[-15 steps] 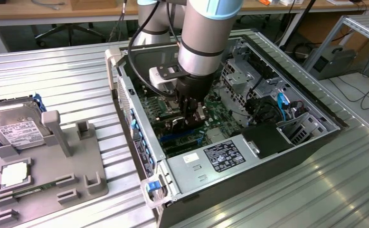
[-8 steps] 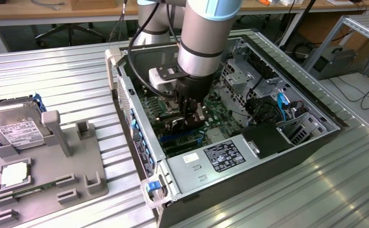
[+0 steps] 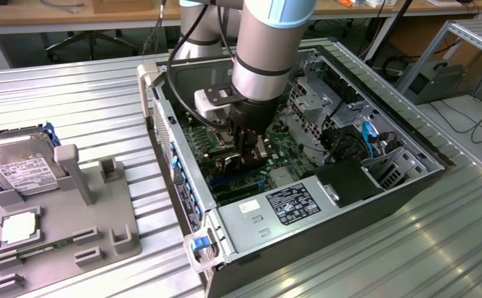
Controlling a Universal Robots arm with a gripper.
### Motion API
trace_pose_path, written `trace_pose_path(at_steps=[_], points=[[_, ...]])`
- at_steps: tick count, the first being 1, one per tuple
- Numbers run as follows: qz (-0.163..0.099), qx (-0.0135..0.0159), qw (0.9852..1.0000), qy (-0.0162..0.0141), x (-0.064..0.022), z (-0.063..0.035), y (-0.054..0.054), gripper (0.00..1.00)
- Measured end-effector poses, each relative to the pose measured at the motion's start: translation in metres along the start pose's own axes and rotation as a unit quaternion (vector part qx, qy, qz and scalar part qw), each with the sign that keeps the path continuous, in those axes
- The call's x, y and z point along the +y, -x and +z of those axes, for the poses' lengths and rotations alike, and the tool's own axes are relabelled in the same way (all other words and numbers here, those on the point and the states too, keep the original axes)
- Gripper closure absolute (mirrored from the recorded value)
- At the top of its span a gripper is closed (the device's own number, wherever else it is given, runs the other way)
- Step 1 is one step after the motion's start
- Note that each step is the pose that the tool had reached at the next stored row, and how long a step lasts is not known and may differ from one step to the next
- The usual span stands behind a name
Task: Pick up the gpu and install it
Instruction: 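Insert the gpu into the slot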
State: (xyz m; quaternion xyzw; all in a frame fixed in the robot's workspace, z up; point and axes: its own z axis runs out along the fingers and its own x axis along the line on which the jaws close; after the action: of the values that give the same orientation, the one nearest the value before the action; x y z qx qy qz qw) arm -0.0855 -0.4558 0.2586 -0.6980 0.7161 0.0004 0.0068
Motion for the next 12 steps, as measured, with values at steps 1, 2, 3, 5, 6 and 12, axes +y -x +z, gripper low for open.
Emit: trace_pose_path(at_steps=[1, 2, 3, 5, 6, 12], points=[[0.000, -0.0001, 1.0000, -0.0001, 0.0000, -0.0006, 0.0000, 0.73], [0.000, 0.0002, 1.0000, 0.0000, 0.0000, -0.0014, 0.0000, 0.73], [0.000, 0.0001, 1.0000, 0.0000, 0.0000, -0.0020, 0.0000, 0.73], [0.000, 0.0001, 1.0000, -0.0001, 0.0000, -0.0022, 0.0000, 0.73], [0.000, 0.0002, 1.0000, -0.0001, 0.0000, -0.0024, -0.0001, 0.73], [0.001, 0.0005, 1.0000, 0.0000, 0.0005, 0.0010, -0.0003, 0.73]])
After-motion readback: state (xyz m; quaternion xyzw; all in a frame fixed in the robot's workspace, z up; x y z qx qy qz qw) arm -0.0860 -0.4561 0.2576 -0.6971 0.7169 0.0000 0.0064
